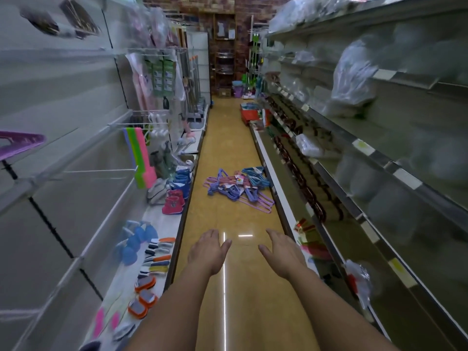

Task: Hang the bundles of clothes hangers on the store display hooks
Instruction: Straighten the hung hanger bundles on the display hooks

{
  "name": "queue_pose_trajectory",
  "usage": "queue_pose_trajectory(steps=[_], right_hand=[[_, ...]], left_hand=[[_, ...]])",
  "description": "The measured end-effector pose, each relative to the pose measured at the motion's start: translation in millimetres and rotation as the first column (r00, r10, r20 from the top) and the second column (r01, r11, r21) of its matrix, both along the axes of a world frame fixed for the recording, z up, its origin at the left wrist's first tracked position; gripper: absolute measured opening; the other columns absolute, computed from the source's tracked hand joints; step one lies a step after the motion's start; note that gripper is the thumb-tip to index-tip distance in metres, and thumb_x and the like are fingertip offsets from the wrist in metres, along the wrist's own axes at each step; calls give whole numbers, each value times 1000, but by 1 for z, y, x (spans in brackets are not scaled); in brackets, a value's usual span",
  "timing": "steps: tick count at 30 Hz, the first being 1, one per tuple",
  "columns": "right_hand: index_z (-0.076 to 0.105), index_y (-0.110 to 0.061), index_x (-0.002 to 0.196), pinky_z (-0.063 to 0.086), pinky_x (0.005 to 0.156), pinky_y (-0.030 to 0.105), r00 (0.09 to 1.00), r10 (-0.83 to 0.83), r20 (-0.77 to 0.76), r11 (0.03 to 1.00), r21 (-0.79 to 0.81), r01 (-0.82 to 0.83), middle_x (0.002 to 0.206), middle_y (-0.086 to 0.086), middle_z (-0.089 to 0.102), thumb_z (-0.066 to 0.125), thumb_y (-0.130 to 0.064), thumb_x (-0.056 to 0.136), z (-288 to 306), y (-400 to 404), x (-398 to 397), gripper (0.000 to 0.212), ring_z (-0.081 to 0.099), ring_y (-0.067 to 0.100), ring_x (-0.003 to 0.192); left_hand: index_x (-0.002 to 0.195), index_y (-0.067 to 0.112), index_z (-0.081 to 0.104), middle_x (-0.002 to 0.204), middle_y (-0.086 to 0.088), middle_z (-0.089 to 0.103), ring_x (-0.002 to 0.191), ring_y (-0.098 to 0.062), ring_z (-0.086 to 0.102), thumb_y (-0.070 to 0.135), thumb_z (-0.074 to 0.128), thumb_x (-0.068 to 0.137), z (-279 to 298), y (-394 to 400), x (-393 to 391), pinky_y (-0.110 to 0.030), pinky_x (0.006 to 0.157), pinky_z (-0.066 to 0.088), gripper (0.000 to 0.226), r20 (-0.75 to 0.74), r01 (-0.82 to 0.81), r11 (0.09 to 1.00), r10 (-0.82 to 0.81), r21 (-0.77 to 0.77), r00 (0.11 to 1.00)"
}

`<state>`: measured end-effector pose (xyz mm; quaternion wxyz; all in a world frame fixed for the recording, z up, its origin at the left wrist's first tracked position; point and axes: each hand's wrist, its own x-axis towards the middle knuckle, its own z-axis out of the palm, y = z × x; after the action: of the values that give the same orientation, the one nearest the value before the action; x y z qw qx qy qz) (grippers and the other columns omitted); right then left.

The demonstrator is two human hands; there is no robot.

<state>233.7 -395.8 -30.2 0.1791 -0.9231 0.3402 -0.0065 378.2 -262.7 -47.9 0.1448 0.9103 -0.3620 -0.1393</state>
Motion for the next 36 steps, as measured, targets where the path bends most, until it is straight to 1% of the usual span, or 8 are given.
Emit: queue_pose_trajectory(steps=[2, 9, 12, 18, 24, 26, 30, 36], right_hand=[[21, -20, 151, 27, 112, 35, 1000, -2, -9, 1000, 4, 3, 154, 3, 30, 36, -47, 99, -4, -11, 24, 60, 31, 21, 139], [22, -19, 150, 26, 112, 35, 1000, -25, -9, 999, 24, 25, 154, 2, 29, 35, -48, 99, -19, -74, 97, 60, 30, 21, 140], [22, -20, 150, 26, 112, 36, 1000, -29, 6, 999, 17, 29, 154, 2, 29, 36, -48, 99, -24, -118, 132, 60, 28, 21, 139], [24, -20, 149, 26, 111, 36, 1000, 3, 28, 1000, -14, -2, 154, 2, 27, 35, -50, 98, -12, -226, 215, 60, 26, 22, 140], [24, -18, 149, 30, 110, 37, 999, 18, 45, 1000, 2, -18, 153, 4, 31, 35, -49, 99, -1, -329, 286, 60, 30, 22, 138], [25, -19, 149, 31, 109, 37, 999, 16, 44, 1000, 22, -17, 152, 4, 32, 36, -48, 99, -4, -357, 306, 59, 31, 22, 138], [25, -20, 149, 31, 109, 38, 1000, 24, 18, 999, 43, -25, 153, 4, 32, 36, -49, 98, -17, -402, 346, 60, 32, 23, 138], [30, -19, 147, 34, 106, 36, 1000, 10, 7, 999, 53, -11, 149, 4, 37, 38, -50, 98, -39, -468, 413, 59, 37, 23, 134]], left_hand=[[151, 10, 22, 158, -4, 21, 143, -21, 25, 50, 26, 100, -3, -14, 24, -38, 114, 28, 64, -31, -3, 1000, 3, -6, 1000], [151, 11, 22, 158, -4, 21, 144, -21, 23, 50, 27, 101, -18, -77, 101, -39, 115, 26, 63, -50, 33, 999, -32, 10, 998], [151, 12, 21, 158, -4, 21, 144, -19, 23, 49, 27, 101, -25, -119, 136, -38, 114, 26, 63, -57, 37, 999, -36, 18, 998], [149, 13, 27, 155, -4, 29, 141, -20, 29, 48, 31, 100, -8, -230, 205, -38, 112, 30, 60, -61, -4, 996, -1, -88, 998], [148, 13, 26, 154, -4, 31, 140, -21, 31, 48, 32, 100, 1, -325, 278, -39, 110, 32, 60, -47, -46, 996, 42, -82, 998], [148, 13, 26, 154, -4, 30, 140, -21, 31, 49, 32, 100, -4, -350, 300, -39, 109, 32, 61, -52, -49, 996, 46, -72, 998], [151, 15, 21, 158, -3, 23, 144, -20, 24, 52, 29, 99, -19, -391, 345, -39, 114, 27, 65, -67, -75, 996, 72, -40, 995], [151, 14, 24, 157, -4, 25, 143, -20, 25, 51, 30, 99, -47, -447, 418, -39, 115, 28, 64, -75, -79, 997, 77, -12, 994]])
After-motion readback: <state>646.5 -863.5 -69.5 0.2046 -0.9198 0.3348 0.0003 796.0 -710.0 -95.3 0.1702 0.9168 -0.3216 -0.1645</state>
